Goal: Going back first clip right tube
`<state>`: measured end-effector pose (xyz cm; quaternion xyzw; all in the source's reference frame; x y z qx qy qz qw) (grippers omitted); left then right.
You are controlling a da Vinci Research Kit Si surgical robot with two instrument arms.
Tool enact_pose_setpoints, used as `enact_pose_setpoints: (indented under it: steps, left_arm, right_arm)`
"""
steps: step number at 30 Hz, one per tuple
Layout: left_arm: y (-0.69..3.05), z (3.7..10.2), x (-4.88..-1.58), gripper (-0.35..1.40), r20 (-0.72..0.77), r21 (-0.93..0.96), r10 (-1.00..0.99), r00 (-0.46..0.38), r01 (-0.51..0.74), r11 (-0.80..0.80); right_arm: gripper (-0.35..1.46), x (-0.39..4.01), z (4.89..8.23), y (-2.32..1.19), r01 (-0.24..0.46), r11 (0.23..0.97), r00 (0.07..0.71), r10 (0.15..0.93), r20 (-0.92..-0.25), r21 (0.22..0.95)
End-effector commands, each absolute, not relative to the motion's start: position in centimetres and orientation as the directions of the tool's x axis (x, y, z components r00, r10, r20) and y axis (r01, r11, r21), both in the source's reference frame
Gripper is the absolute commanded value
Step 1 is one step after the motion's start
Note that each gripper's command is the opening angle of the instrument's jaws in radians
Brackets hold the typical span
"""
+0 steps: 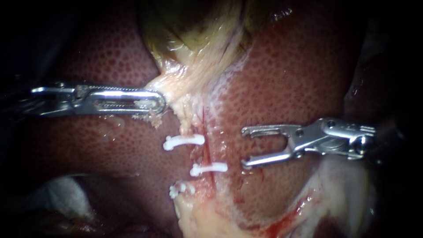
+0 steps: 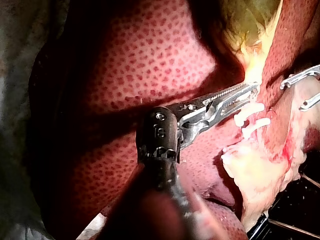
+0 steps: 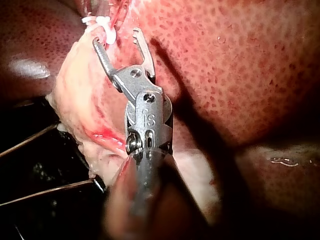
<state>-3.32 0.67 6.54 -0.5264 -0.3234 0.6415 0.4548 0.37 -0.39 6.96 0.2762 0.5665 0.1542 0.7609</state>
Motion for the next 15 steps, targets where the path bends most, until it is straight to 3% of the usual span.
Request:
enact_pose_setpoints:
  steps: [1, 7, 15]
  left_arm:
    - [0.67, 6.54, -3.32, -0.35, -0.382, -0.893, 0.924, -0.032, -0.243, -0.378]
    - [0.68, 6.61, -3.35, -0.35, -0.384, -0.892, 0.923, -0.030, -0.247, -0.379]
    - [0.64, 6.98, -3.53, -0.35, -0.390, -0.884, 0.919, -0.057, -0.256, -0.391]
  right_arm:
    - [0.49, 0.35, 6.90, -0.37, 0.083, 0.803, 0.310, 0.543, -0.781, 0.591]
    - [0.49, 0.30, 6.63, -0.29, 0.103, 0.815, 0.305, 0.521, -0.797, 0.571]
    - [0.49, 0.29, 6.63, -0.28, 0.102, 0.814, 0.305, 0.521, -0.797, 0.572]
